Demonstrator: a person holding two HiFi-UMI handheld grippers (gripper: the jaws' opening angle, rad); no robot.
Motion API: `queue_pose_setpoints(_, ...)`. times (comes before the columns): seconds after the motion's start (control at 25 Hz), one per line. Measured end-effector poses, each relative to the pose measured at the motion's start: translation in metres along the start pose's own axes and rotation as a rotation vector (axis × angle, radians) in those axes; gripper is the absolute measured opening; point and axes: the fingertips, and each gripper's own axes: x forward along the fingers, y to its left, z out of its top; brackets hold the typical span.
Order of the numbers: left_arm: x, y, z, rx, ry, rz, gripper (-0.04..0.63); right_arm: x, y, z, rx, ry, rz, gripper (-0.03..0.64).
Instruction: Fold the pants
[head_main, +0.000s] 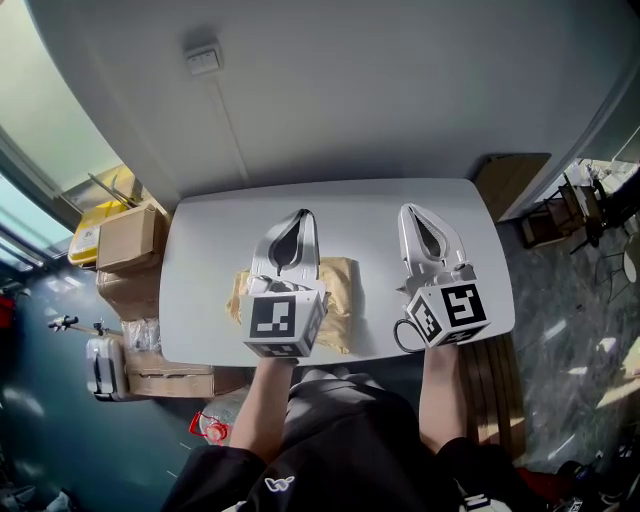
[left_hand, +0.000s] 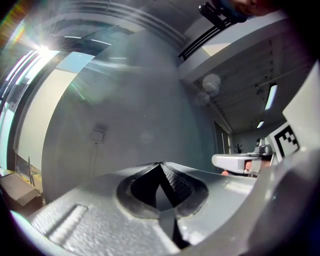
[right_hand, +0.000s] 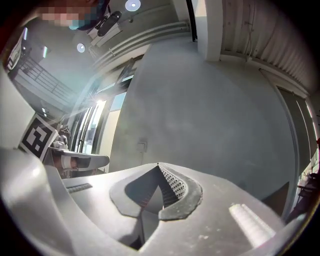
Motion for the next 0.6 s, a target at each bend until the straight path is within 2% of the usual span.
queue_pose_setpoints(0.6, 0.0034, -0.0020, -0.0087, -0.002, 0.018, 0.021, 0.005, -0.0045, -0.0055, -0.0061, 0.005, -0.003, 0.018, 0.003)
